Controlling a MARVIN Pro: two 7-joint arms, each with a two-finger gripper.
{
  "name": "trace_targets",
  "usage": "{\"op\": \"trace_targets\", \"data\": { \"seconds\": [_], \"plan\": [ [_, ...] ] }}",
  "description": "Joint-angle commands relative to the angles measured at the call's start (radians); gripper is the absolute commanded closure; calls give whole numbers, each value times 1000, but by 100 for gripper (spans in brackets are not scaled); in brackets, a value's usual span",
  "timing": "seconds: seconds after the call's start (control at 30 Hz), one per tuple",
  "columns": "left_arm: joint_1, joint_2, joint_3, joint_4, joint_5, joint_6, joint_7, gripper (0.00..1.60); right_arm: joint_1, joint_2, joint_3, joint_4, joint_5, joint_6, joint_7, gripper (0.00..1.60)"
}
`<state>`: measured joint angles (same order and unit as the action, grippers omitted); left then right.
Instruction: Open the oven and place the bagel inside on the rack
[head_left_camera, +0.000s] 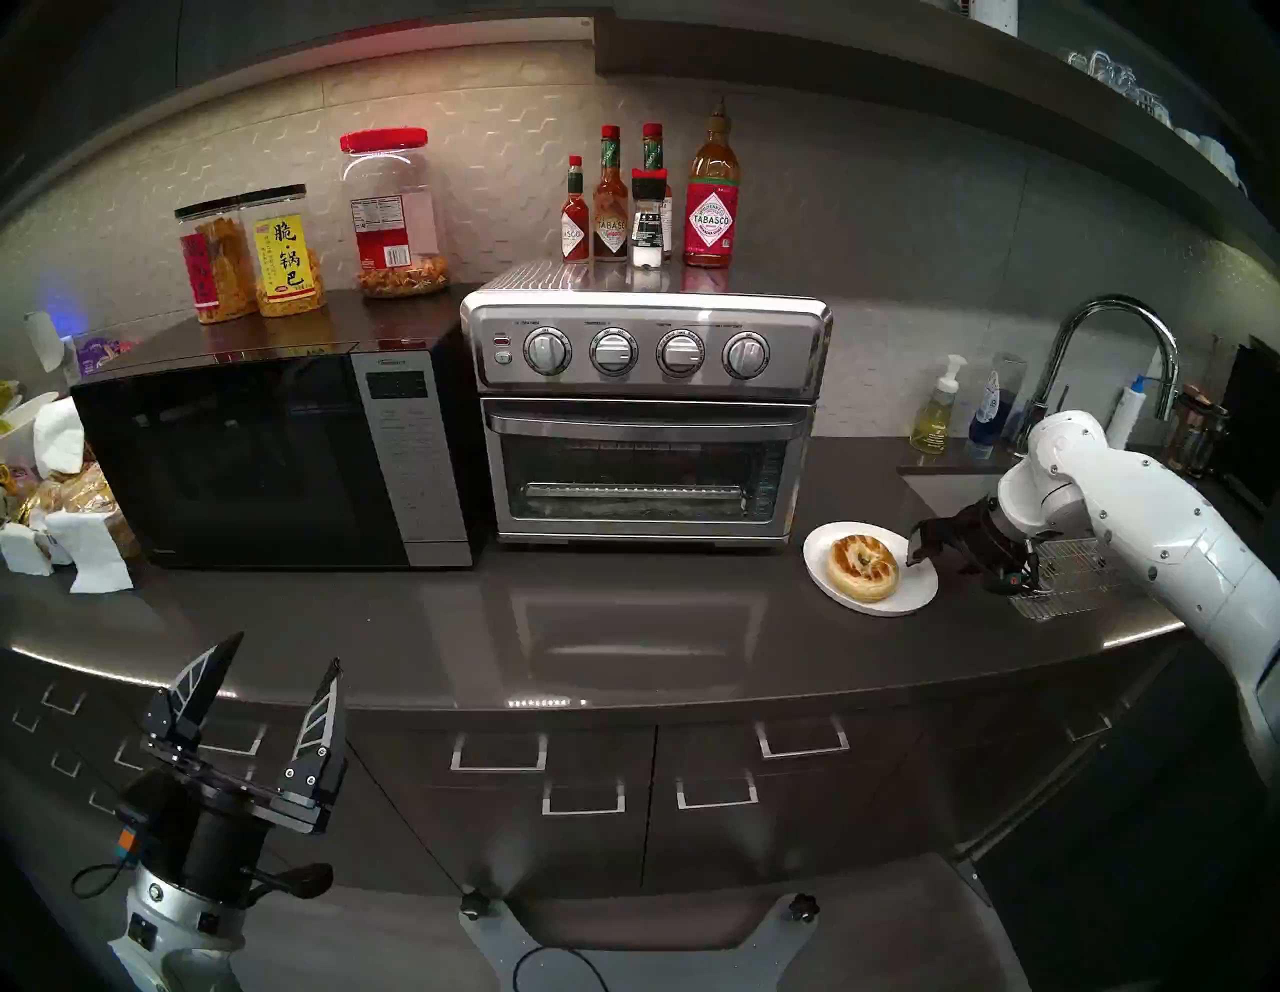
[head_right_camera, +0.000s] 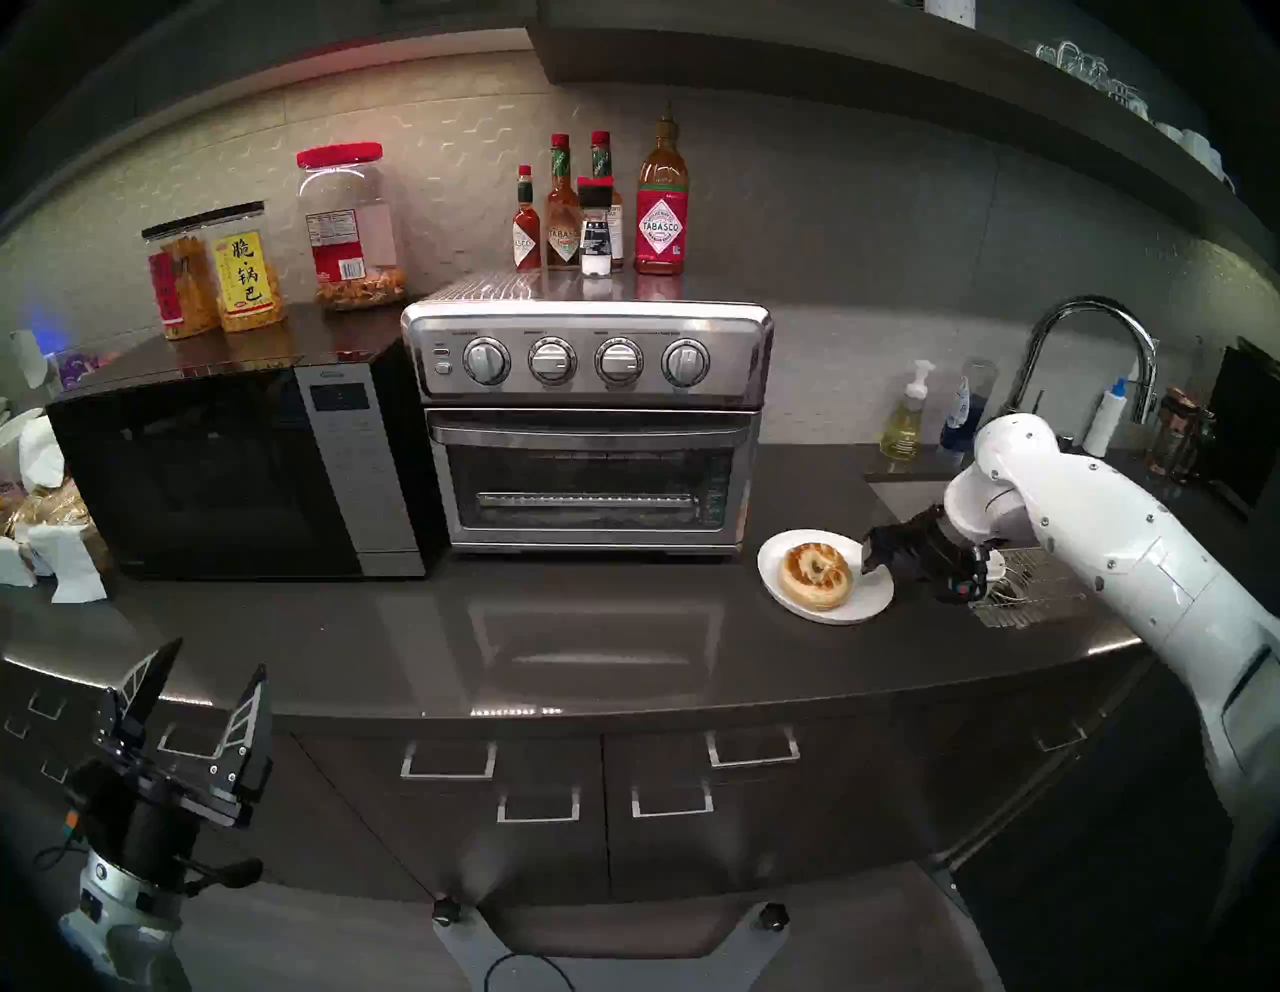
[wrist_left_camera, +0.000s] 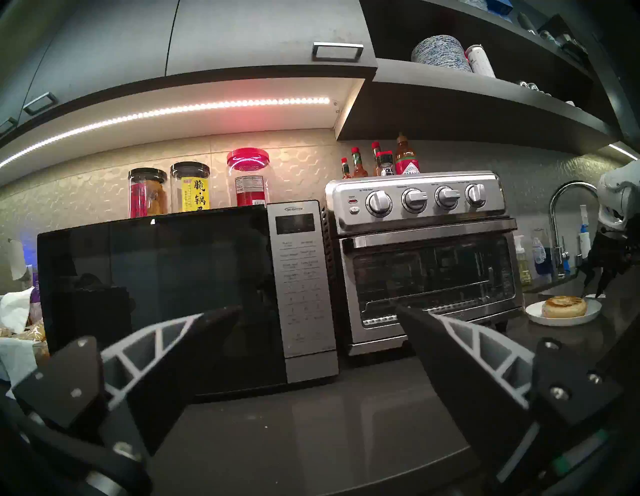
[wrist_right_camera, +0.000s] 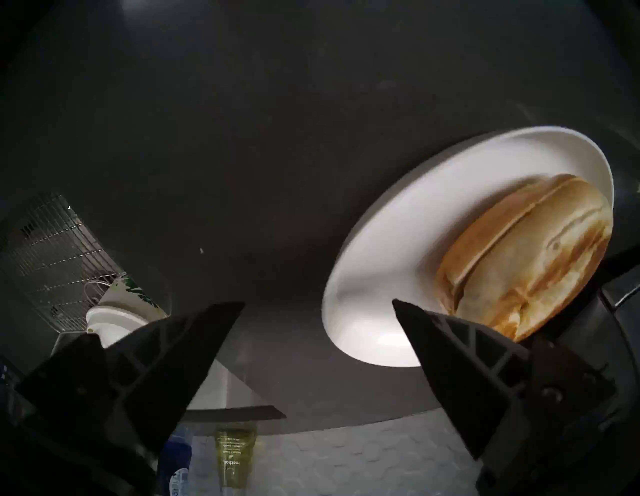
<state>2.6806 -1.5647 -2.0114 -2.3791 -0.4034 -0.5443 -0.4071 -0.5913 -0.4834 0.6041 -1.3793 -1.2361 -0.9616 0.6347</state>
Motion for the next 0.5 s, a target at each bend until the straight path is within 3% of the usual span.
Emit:
{"op": "trace_targets", "data": {
  "seconds": [0.0,0.47],
  "plan": [
    [-1,0,0,-16,0,-2,-1,0,46,26,44,21,46,2,-19,0],
    [-1,0,0,-16,-1,-3,-1,0,20,166,101,-27,235,2,-134,0]
  ]
}}
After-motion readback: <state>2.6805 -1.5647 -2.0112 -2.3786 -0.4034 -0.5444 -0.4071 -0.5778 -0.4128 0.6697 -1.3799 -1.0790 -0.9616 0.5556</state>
